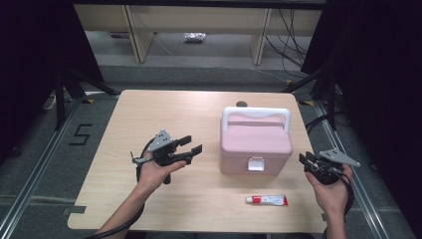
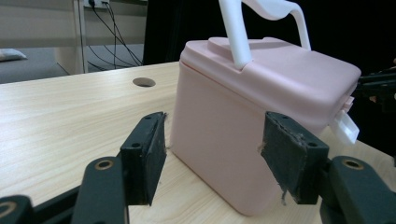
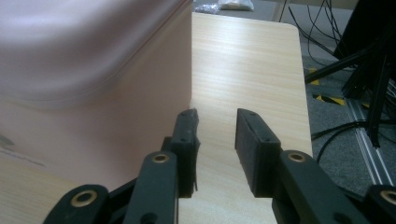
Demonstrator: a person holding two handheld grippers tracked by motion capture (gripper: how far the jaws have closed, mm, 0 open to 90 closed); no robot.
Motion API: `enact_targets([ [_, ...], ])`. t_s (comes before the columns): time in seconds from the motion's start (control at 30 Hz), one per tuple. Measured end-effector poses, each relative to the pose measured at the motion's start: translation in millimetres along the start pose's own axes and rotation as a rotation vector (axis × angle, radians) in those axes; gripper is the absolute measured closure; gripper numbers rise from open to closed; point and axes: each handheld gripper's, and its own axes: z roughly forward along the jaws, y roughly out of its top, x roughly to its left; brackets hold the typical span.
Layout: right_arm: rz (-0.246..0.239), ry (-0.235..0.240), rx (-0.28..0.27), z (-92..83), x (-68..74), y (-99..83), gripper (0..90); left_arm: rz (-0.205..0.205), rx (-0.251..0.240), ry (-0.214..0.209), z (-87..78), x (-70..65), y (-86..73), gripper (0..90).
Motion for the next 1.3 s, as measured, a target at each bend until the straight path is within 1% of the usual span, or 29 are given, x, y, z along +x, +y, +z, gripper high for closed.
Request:
enact_targets([
  [0.03,0.013,0.005,0.009,-0.6,1.4,-0.2,70.0,-0.002,-0.005,-0.006,0.7,-0.7,1.1,39.2],
  [0.1,-0.001,0.002,0.012,-0.8,1.1,0.1,69.9,0.003,-0.012,-0.007,1.3,-1.4,3.3,39.1],
  [0.13,0.005,0.007,0.017,-0.4,1.6,0.4,69.9,0.006,-0.014,-0.004,1.4,-1.6,3.7,39.1],
  [0.17,0.029,0.012,0.014,-1.4,4.1,0.6,69.9,0.006,-0.017,-0.001,1.3,-2.1,3.8,39.1],
  [0.2,-0.004,0.002,0.006,-2.0,1.8,1.3,69.9,0.009,-0.016,0.0,1.0,-2.1,3.8,39.1],
  [0.3,-0.009,0.006,0.01,-1.7,1.6,1.3,70.0,0.009,-0.015,-0.002,1.3,-2.2,3.7,39.1],
  [0.33,0.006,0.022,0.008,-1.0,2.6,1.8,70.0,0.01,-0.014,-0.003,1.6,-2.0,3.9,39.1],
  [0.37,0.039,0.02,0.022,-1.8,4.9,2.0,70.0,0.009,-0.014,-0.002,2.3,-1.9,4.2,39.1],
  [0.4,0.046,0.02,0.021,-1.7,5.1,2.3,70.0,0.007,-0.014,-0.001,3.0,-2.0,4.6,39.0],
  [0.43,0.045,0.018,0.007,-0.5,5.0,2.2,70.0,0.01,-0.014,-0.002,3.9,-1.9,4.9,39.0],
  [0.47,0.008,0.018,0.003,-0.6,2.0,2.6,70.0,0.008,-0.013,-0.002,4.2,-2.2,5.1,38.9],
  [0.5,0.025,0.015,0.005,-1.5,3.9,2.1,69.9,0.004,-0.015,-0.003,4.7,-2.9,5.2,38.9],
  [0.53,-0.001,0.014,-0.007,-1.4,2.4,1.9,69.9,0.008,-0.013,-0.005,4.9,-3.3,5.3,38.8],
  [0.6,0.021,0.022,0.0,-2.0,4.1,0.3,69.9,0.012,-0.013,-0.007,4.7,-4.4,5.7,38.7],
  [0.67,0.001,0.008,-0.003,-2.7,3.5,-0.4,69.9,0.012,-0.014,-0.009,4.3,-5.0,5.9,38.6],
  [0.73,0.008,0.01,0.0,-3.9,4.7,0.0,69.8,0.013,-0.019,-0.013,3.9,-5.9,6.8,38.6],
  [0.77,-0.001,0.008,-0.006,-4.4,4.4,0.6,69.8,0.013,-0.019,-0.013,3.9,-5.9,6.8,38.6],
  [0.8,0.043,0.017,0.005,-5.6,8.0,1.4,69.7,0.006,-0.028,-0.024,4.3,-6.6,8.0,38.6],
  [0.83,0.011,0.015,-0.003,-5.1,5.9,2.3,69.8,0.006,-0.028,-0.024,4.3,-6.6,8.0,38.8],
  [0.87,0.027,0.017,-0.005,-4.2,7.5,2.8,69.8,-0.005,-0.035,-0.029,5.6,-7.5,10.0,39.2],
  [0.9,0.003,0.021,0.001,-5.0,5.1,4.2,69.8,-0.008,-0.033,-0.034,7.4,-7.8,11.7,39.7],
  [0.97,0.032,0.032,-0.003,-5.1,7.5,5.8,72.2,-0.013,-0.033,-0.038,11.8,-8.5,14.5,40.6],
  [1.0,0.003,0.03,-0.008,-4.9,5.5,6.5,73.6,-0.019,-0.034,-0.037,14.7,-9.2,16.4,40.9],
  [1.03,0.003,0.03,-0.008,-4.9,5.5,6.5,73.6,-0.019,-0.034,-0.037,14.7,-9.2,16.4,41.3],
  [1.1,0.039,0.034,-0.001,-5.9,7.5,6.0,78.2,-0.022,-0.036,-0.038,26.6,-10.0,24.5,41.6],
  [1.13,0.02,0.039,0.001,-6.4,5.2,6.1,80.2,-0.024,-0.036,-0.035,29.4,-9.9,26.5,41.8],
  [1.17,0.02,0.039,0.001,-6.4,5.2,6.1,80.2,-0.024,-0.036,-0.035,29.4,-9.9,26.5,42.2],
  [1.2,0.041,0.034,-0.011,-7.1,5.1,5.6,83.7,-0.034,-0.033,-0.034,35.8,-10.5,32.5,42.6],
  [1.3,0.017,0.016,-0.013,-8.3,2.7,6.6,87.0,-0.035,-0.032,-0.036,43.2,-11.6,40.2,43.0],
])
